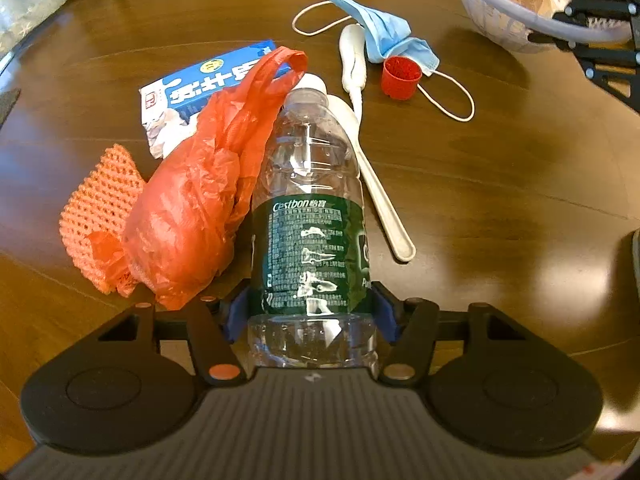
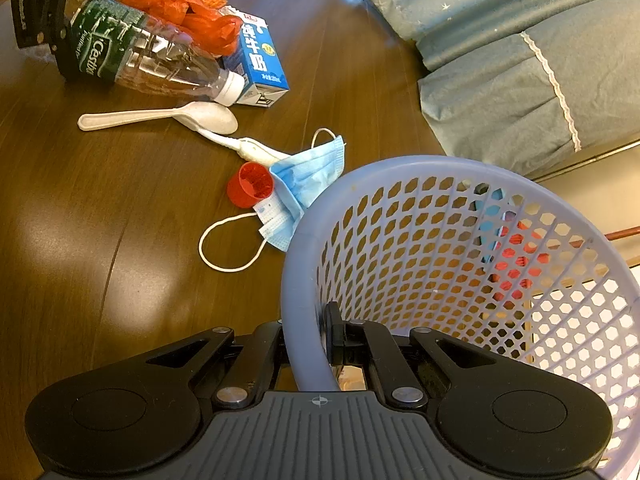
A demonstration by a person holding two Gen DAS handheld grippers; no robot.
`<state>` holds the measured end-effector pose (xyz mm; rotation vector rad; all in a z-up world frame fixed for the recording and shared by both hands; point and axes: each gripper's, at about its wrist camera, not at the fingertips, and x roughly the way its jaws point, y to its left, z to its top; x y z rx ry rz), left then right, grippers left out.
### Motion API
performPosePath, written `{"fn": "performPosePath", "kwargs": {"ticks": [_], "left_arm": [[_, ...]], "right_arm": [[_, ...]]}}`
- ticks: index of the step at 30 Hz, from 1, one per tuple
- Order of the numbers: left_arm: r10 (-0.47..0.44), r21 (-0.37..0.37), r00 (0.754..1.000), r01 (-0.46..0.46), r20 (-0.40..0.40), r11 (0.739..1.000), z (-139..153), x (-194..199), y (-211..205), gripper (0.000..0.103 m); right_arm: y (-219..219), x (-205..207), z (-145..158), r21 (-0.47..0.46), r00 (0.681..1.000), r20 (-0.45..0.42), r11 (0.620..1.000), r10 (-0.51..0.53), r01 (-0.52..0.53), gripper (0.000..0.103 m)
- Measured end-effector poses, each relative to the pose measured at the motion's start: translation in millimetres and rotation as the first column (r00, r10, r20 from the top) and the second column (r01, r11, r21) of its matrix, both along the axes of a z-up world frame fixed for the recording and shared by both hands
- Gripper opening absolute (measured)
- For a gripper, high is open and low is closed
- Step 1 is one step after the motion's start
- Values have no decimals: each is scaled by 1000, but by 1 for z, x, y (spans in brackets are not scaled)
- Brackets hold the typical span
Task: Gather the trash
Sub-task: 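Lift the bottle with the left tool and drop it into the wastebasket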
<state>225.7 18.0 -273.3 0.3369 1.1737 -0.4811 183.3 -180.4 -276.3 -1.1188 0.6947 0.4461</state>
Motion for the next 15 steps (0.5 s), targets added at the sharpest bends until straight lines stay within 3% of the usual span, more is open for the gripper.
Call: {"fn": "performPosePath", "kwargs": {"ticks": [15], "left_arm": [[-9,-53,997,13,73,999,45,12,1,57]], "right_arm": [[0,2,1,3,1000,-1,1000,0,0,0]]}}
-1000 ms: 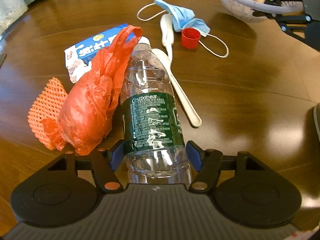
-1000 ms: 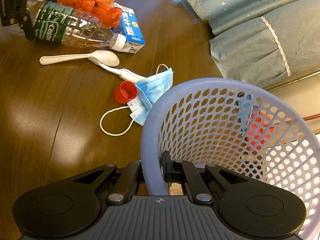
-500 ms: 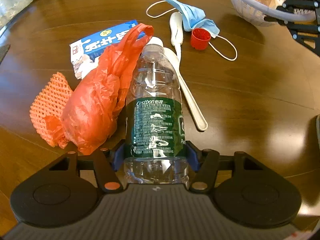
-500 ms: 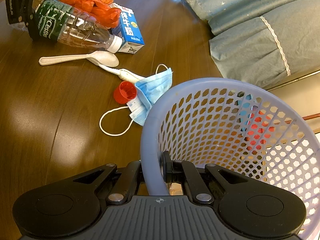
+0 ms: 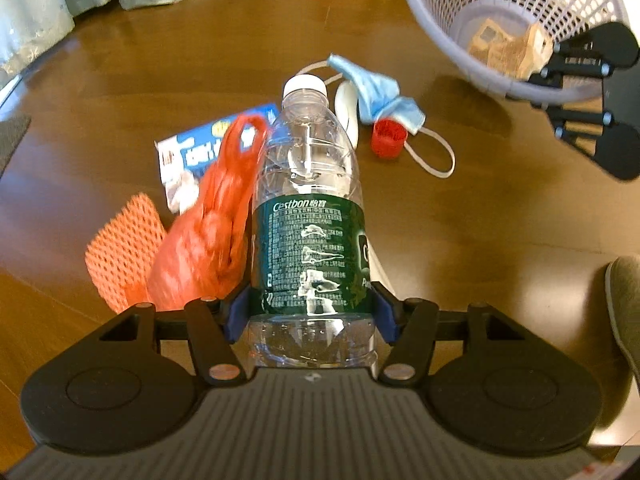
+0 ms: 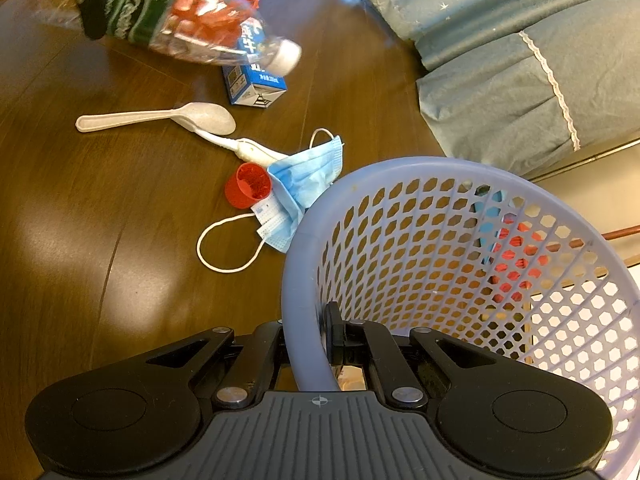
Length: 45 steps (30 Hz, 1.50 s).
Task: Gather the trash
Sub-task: 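Lift the bottle with the left tool and drop it into the wastebasket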
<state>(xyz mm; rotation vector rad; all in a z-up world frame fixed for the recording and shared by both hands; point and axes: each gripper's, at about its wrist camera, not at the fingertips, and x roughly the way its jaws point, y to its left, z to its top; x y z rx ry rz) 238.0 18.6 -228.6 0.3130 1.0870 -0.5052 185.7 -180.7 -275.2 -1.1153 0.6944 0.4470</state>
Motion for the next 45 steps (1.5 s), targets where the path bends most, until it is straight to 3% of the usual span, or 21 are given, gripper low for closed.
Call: {"fn": "performPosePath", "kwargs": {"ticks": [13,24,34,42,43,45], "left_arm": [[-67,-5,997,67,36,998,22,8,-15,57],[-161,-39,982,165,97,985,63,24,-36,57],[-340,-62,934,347,108,936,99,43,-96,57],[-488,-86,859,504,153,860,101,66,-181,61],[-481,-93,859,501,175,860,101,70,-188,69],[-452,-100,868,479,207,872,103,78,-197,73]], "right_arm": [[0,0,-2,-9,1000,4,1000,6,-6,0],[1,0,-3,-13,1000,3,1000,10,-10,0],[2,1,-3,-13,1000,2,1000,11,-11,0],[2,2,-4,-6,1000,3,1000,7,-7,0],[2,2,-4,-5,1000,2,1000,6,-6,0],[2,2,-3,0,1000,2,1000,3,-3,0]]}}
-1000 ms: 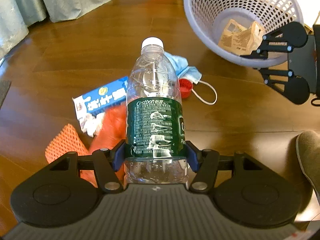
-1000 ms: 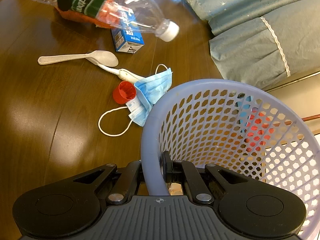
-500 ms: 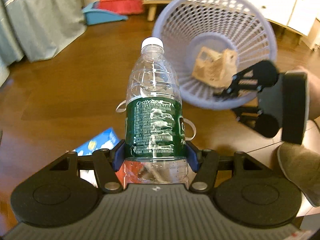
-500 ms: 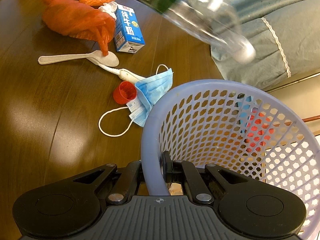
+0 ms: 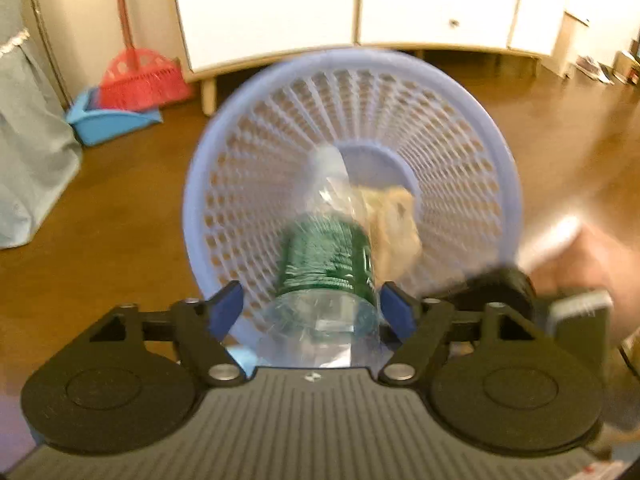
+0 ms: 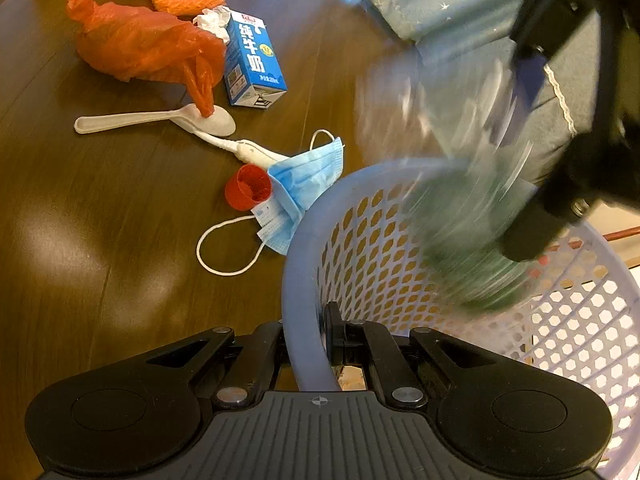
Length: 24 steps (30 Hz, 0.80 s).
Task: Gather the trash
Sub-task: 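Lift the bottle with the left tool and drop it into the wastebasket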
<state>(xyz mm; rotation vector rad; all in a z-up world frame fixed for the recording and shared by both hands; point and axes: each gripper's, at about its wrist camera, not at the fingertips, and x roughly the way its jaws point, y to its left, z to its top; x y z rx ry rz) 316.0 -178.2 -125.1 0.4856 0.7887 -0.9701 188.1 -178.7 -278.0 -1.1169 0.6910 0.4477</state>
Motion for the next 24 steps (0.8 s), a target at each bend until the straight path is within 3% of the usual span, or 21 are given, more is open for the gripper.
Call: {"fn": "performPosePath", "kwargs": {"ticks": [3,7,13,18,21,24], "left_arm": [[57,-58,998,-58,-21,997,8,7,12,73],[115,-50,993,-115,-2,992,8,3,47,72],[251,-10,968,-251,-30,968,-4,-10,116,72],[367,15,928,-367,-57,930,-18,-33,176,72],[409,43,909,-406,-84,913,-32,-44,202,72],[405,88,911,-398,-81,913,-48,-59,213,72]], "right_arm": [[-2,1,1,6,1000,1,1000,-2,2,0],[-1,1,0,12,1000,4,1000,-6,6,0],[-1,0,2,11,1000,4,1000,-8,8,0],[0,0,3,13,1000,2,1000,-10,10,0],[0,0,3,7,1000,2,1000,-8,8,0],[1,0,2,4,1000,1,1000,-9,9,0]]}}
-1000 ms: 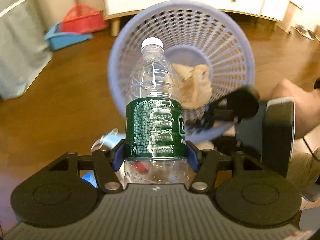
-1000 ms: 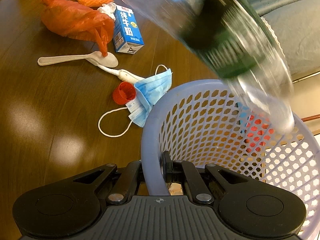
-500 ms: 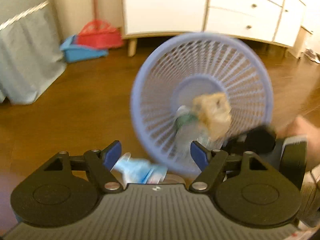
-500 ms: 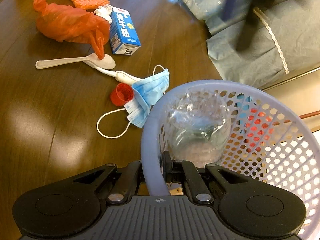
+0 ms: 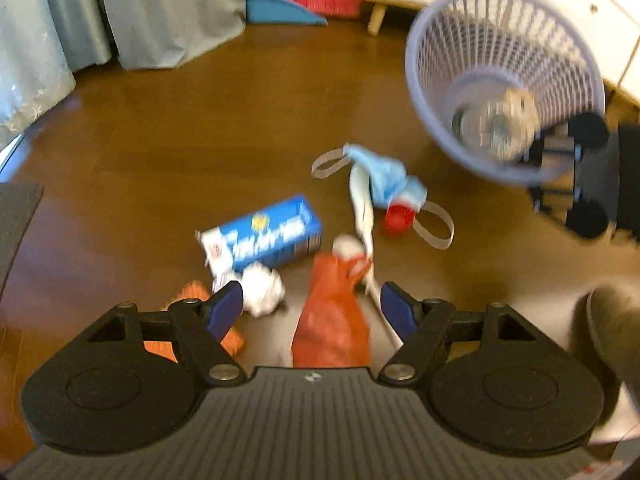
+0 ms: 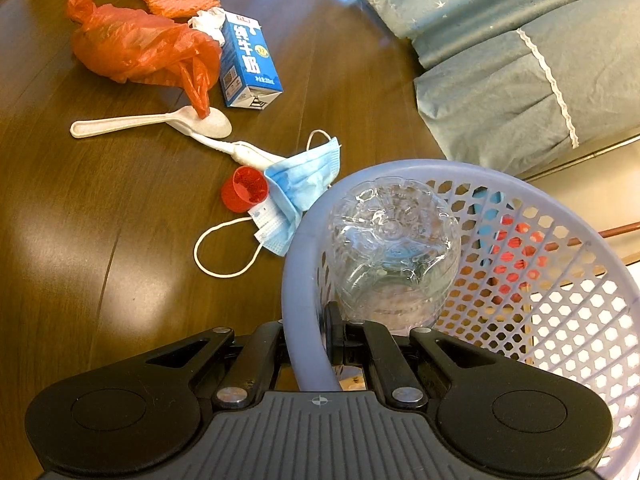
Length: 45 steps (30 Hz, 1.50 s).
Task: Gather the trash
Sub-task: 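Lift the bottle with the left tool and drop it into the wastebasket, then lower the left tool and grasp the red plastic bag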
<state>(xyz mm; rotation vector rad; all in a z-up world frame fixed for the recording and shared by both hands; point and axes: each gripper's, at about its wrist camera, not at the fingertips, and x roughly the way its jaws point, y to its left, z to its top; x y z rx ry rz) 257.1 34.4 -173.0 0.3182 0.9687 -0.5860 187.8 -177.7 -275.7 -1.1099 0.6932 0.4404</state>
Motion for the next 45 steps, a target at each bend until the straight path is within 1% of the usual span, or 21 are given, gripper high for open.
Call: {"fn": "performPosePath", "kwargs": {"ticks": [2,5,7,10,12,17,25,29,45], "left_arm": [[-15,19,1000,15,-3,1000,-9,-9,2,72],[-10,15,999,11,-41,1000,-25,-15,3,72],[-18,25,999,19,-43,1000,-34,-19,2,72],[-17,37,998,19,-61,999,-49,-20,-1,72],[-13,34,996,15,-84,999,-57,-20,-1,72],[-3,36,994,7,-108,999,-72,-20,-1,72],[3,46,994,2,-108,999,-79,-17,-4,71],[9,52,993,-3,-116,999,-84,-15,-3,68],[19,57,994,-13,-112,998,-95,-8,-6,65]], "right_arm": [[0,1,0,-3,1000,1,1000,2,-2,0],[1,1,0,-4,1000,-1,1000,1,-1,0],[2,1,-1,-9,1000,-4,1000,4,-4,0],[2,1,-2,-14,1000,-8,1000,8,-8,0],[3,1,-3,-15,1000,-10,1000,9,-9,0],[3,0,-3,-15,1000,-10,1000,10,-10,0],[4,0,-3,-13,1000,-11,1000,9,-9,0],[4,0,-3,-12,1000,-11,1000,10,-10,0],[3,-2,-3,-11,1000,-17,1000,14,-14,1]]}}
